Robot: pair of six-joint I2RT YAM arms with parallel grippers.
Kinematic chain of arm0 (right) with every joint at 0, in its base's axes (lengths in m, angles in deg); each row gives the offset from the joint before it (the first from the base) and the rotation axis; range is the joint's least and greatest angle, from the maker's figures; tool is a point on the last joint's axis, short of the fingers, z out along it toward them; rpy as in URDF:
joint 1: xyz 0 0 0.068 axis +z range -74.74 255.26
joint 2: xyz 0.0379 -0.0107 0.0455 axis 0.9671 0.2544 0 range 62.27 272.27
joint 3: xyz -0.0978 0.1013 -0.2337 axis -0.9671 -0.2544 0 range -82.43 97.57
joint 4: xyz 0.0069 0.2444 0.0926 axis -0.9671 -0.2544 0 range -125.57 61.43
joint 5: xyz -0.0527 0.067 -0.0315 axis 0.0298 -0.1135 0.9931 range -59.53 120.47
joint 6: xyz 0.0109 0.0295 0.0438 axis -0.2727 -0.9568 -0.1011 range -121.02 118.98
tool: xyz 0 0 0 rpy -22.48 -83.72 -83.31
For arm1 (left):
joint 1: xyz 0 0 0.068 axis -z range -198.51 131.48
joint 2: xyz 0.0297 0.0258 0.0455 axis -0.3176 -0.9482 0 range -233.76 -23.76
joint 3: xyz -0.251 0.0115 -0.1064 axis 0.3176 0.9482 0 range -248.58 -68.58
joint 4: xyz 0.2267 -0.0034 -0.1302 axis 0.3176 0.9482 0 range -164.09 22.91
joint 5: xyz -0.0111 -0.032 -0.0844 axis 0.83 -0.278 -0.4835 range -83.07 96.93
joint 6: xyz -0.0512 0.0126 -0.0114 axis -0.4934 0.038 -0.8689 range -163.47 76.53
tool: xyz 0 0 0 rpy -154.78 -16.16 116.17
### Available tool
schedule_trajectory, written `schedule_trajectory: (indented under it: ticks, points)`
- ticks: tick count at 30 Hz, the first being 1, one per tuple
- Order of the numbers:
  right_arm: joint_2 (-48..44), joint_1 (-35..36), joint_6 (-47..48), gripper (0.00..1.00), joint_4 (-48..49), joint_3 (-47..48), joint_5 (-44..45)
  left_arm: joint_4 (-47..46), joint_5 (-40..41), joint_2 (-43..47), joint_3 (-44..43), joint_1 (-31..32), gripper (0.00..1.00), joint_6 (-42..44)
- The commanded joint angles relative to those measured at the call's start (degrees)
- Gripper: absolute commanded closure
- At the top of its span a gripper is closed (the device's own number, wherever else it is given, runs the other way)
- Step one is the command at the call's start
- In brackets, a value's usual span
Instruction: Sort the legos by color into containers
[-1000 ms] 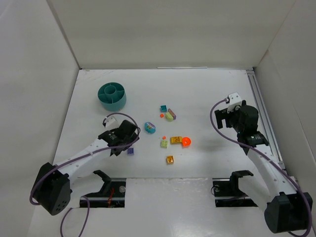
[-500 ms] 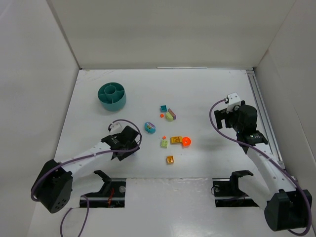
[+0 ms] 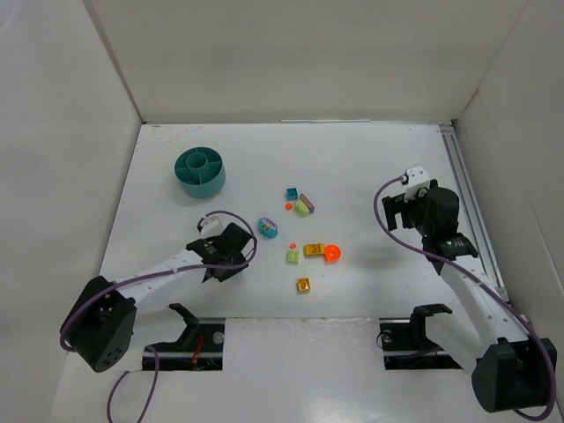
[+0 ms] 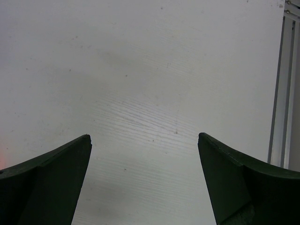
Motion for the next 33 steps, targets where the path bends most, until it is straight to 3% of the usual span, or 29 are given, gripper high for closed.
schedule_trajectory:
  ticks: [1, 5, 11, 16, 25, 33]
  points:
    - [-0.75, 0.28, -0.65, 0.00, 1.55, 0.54, 0.65, 1.64, 0.85, -2.29, 0.09, 0.28, 0.66, -0.67]
    - [-1.28, 0.28, -0.65, 0.00, 1.55, 0.54, 0.65, 2.17, 2.51, -1.51, -4.02, 0.28, 0.74, 0.03]
    - [-1.28, 0.28, -0.65, 0.00, 1.55, 0.54, 0.65, 2.53, 11.12, 1.40, -13.95, -1.03, 0.73, 4.33]
    - [-1.80, -0.24, -0.65, 0.00, 1.55, 0.54, 1.18, -2.39, 13.24, -0.79, -22.48, -10.06, 0.71, 12.32]
    - [-1.19, -0.24, -0.12, 0.00, 1.55, 0.54, 3.46, -8.20, 7.98, -12.73, -38.12, -26.59, 0.71, 22.96]
    - [-1.19, -0.24, -0.12, 0.00, 1.55, 0.54, 5.14, -9.78, 6.30, -19.33, -43.06, -31.79, 0.71, 26.13]
